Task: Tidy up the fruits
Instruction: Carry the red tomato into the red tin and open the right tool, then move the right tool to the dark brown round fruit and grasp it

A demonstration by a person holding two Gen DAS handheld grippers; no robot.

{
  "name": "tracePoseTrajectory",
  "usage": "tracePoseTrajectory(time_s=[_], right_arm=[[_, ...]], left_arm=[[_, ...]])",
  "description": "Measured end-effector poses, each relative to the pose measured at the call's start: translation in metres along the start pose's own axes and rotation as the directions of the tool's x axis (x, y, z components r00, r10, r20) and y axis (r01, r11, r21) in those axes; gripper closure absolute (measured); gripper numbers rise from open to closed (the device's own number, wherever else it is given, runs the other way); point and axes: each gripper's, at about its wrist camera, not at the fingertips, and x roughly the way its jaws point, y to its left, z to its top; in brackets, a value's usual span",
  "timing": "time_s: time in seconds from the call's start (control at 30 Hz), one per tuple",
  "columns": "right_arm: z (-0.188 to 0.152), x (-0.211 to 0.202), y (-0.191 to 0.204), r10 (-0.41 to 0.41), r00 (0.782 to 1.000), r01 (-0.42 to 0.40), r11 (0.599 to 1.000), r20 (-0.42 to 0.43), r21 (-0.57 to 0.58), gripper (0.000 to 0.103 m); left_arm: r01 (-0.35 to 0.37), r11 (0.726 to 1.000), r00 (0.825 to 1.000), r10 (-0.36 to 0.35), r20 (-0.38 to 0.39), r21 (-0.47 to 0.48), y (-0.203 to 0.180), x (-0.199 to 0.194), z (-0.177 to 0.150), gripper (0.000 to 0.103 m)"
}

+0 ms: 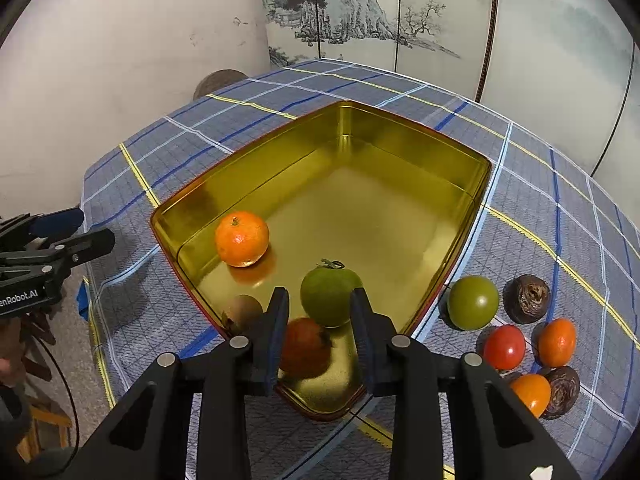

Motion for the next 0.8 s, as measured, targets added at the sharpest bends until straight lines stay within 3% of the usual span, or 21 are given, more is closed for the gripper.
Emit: tracePoseTrajectory(time_s=[0.07,0.4,0.57,0.8], right_arm=[[0.000,-0.001,0.002,0.006,1.000,-0.006,1.000,0.004,-0.002,0.067],[-0.007,-0.041,-0.008,0.012,0.996,-0.015,0.999,0.092,0.031,0.066],[-0.025,-0.063,-0.044,-0.065,0.992,0.054,0.994,0.107,0.098,0.066],[-0.064,-0.078,-0.117,-0.195,0.980,0.180,0.956,0.045,0.230,0.066]], left_arm=[[-0.001,1.000,1.000,0.001,-0.002,0.003,-0.002,0.000,-0.002,0.031],[0.034,0.998,0.999,-0.034,0.001,0.045,-0.020,-0.004,0.000,0.031],[0.062,0.994,0.998,-0.063,0.009,0.088,-0.039,-0.009,0.000,0.031],[0.096,0.985,0.995,-0.098,0.004,0.146,-0.065,-0.011,0.000,0.031]])
